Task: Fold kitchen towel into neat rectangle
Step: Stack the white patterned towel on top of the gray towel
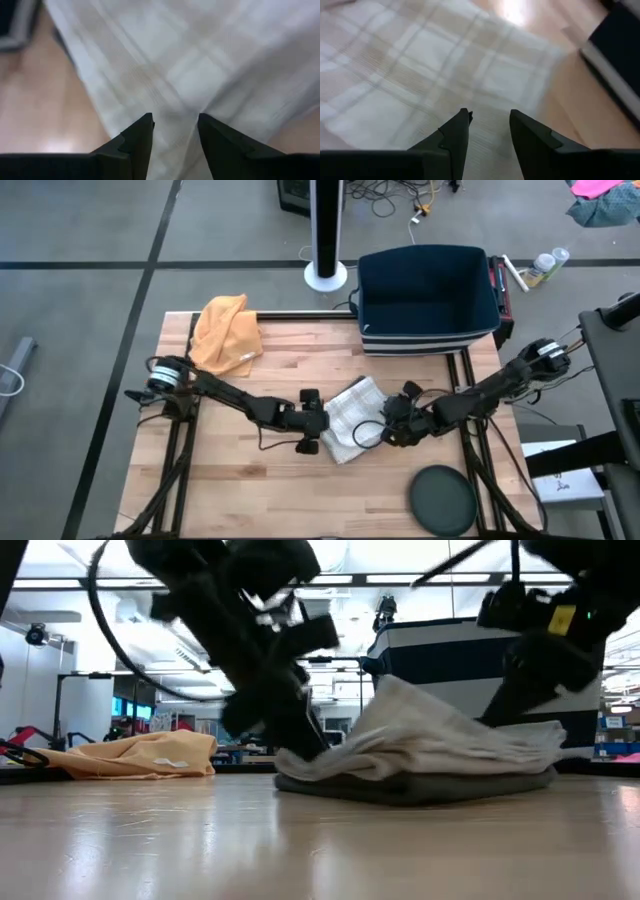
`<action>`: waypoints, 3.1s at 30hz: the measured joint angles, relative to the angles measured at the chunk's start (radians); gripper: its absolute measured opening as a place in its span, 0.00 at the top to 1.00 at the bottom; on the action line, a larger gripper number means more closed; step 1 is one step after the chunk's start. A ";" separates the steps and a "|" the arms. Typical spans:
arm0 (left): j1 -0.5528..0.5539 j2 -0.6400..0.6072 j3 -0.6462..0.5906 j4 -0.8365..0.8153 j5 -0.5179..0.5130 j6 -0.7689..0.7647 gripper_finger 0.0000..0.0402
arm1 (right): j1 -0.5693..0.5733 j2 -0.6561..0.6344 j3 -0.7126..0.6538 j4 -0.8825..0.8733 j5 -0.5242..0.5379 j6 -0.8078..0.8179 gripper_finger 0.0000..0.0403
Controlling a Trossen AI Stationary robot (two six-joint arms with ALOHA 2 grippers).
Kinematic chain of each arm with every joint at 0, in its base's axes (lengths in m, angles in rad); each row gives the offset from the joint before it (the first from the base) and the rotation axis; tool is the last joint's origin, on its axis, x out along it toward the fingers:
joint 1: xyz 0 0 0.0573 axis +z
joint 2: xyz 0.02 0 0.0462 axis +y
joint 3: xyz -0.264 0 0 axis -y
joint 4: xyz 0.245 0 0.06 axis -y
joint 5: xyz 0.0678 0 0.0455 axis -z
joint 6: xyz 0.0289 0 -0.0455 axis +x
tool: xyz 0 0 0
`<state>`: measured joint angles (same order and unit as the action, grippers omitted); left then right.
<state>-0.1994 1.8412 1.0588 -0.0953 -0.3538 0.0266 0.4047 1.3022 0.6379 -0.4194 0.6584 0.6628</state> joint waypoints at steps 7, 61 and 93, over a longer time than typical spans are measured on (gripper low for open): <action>0.015 -0.050 -0.002 0.121 0.019 0.017 0.62 | 0.010 -0.084 -0.069 0.038 -0.131 -0.018 0.67; 0.037 -0.400 -0.464 0.284 0.015 -0.082 0.62 | -0.141 0.491 -0.010 1.377 0.159 -0.345 0.96; -0.025 0.061 -0.249 0.589 0.105 -0.094 0.62 | -0.441 0.196 -0.038 0.561 -0.442 -0.027 0.56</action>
<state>-0.2245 1.9020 0.8093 0.4940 -0.2485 -0.0670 -0.0364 1.4983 0.6004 0.1412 0.2167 0.6354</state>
